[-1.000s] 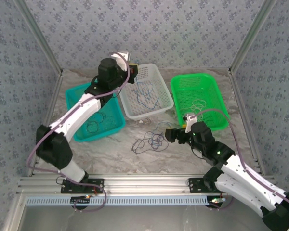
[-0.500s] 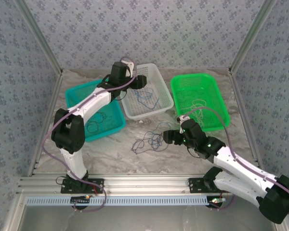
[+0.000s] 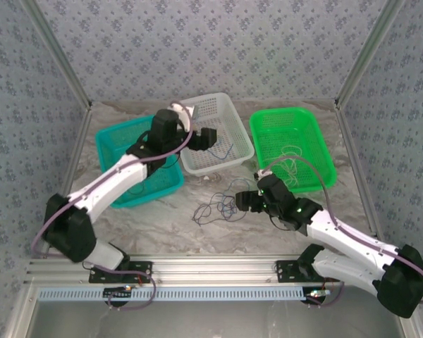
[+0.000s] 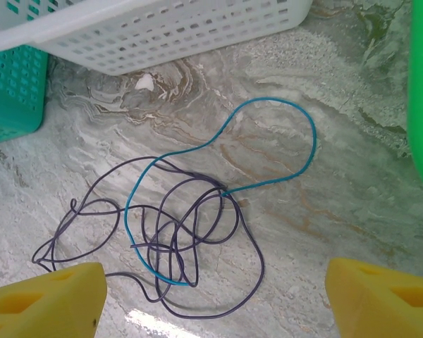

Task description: Untangle the cables

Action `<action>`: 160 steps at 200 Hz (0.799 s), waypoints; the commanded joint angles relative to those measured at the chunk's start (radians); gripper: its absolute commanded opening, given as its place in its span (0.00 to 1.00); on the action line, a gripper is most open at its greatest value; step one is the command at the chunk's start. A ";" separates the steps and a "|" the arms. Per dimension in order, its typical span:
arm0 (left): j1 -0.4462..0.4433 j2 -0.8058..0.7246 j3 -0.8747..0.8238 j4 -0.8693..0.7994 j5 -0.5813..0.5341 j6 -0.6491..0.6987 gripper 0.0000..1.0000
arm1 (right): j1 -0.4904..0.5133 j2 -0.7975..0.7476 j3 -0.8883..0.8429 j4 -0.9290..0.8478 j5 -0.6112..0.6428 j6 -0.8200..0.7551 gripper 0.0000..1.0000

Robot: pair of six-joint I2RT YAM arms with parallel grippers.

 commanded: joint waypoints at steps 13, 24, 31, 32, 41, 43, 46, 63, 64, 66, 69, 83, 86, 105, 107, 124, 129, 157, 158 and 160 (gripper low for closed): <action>-0.037 -0.135 -0.145 0.038 -0.049 -0.019 0.91 | -0.008 -0.045 0.006 -0.006 0.033 -0.003 0.84; -0.054 -0.158 -0.186 0.037 -0.052 -0.024 0.90 | -0.012 -0.047 -0.001 -0.010 0.031 -0.003 0.84; -0.063 -0.168 -0.204 0.031 -0.050 -0.027 0.90 | -0.012 -0.046 -0.006 -0.010 0.028 -0.002 0.84; -0.064 -0.169 -0.207 0.029 -0.050 -0.027 0.90 | -0.012 -0.046 -0.006 -0.010 0.027 -0.001 0.84; -0.083 -0.174 -0.223 0.015 -0.052 -0.032 0.89 | -0.012 -0.043 -0.011 -0.008 0.023 0.002 0.84; -0.087 -0.174 -0.228 0.013 -0.053 -0.034 0.89 | -0.013 -0.042 -0.012 -0.007 0.023 0.003 0.84; -0.092 -0.175 -0.233 0.010 -0.053 -0.038 0.88 | -0.013 -0.040 -0.014 -0.007 0.022 0.004 0.84; -0.128 -0.171 -0.257 0.002 -0.053 -0.044 0.86 | -0.013 -0.034 -0.019 -0.010 0.026 0.013 0.83; -0.130 -0.171 -0.258 0.002 -0.054 -0.044 0.86 | -0.014 -0.033 -0.020 -0.010 0.027 0.015 0.83; -0.134 -0.169 -0.259 -0.001 -0.055 -0.044 0.86 | -0.013 -0.033 -0.021 -0.010 0.031 0.016 0.84; -0.140 -0.166 -0.262 -0.004 -0.059 -0.045 0.85 | -0.013 -0.034 -0.021 -0.012 0.032 0.018 0.84; -0.168 -0.149 -0.271 -0.014 -0.071 -0.056 0.83 | -0.014 -0.039 -0.025 -0.016 0.045 0.026 0.83; -0.173 -0.143 -0.273 -0.012 -0.070 -0.061 0.83 | -0.013 -0.041 -0.026 -0.017 0.048 0.027 0.83; -0.210 -0.094 -0.284 0.001 -0.051 -0.083 0.78 | -0.017 -0.058 -0.032 -0.019 0.060 0.035 0.83; -0.214 -0.089 -0.282 0.001 -0.050 -0.085 0.77 | -0.017 -0.060 -0.032 -0.019 0.060 0.037 0.83; -0.237 -0.035 -0.284 0.014 -0.042 -0.118 0.72 | -0.023 -0.077 -0.037 -0.023 0.066 0.042 0.83; -0.242 -0.020 -0.287 0.023 -0.034 -0.128 0.70 | -0.024 -0.083 -0.037 -0.026 0.068 0.043 0.83; -0.272 0.055 -0.289 0.042 -0.010 -0.166 0.63 | -0.034 -0.107 -0.041 -0.044 0.077 0.050 0.83; -0.273 0.057 -0.289 0.042 -0.010 -0.166 0.63 | -0.033 -0.108 -0.041 -0.045 0.077 0.050 0.83; -0.274 0.062 -0.288 0.043 -0.009 -0.169 0.63 | -0.034 -0.108 -0.041 -0.047 0.078 0.050 0.83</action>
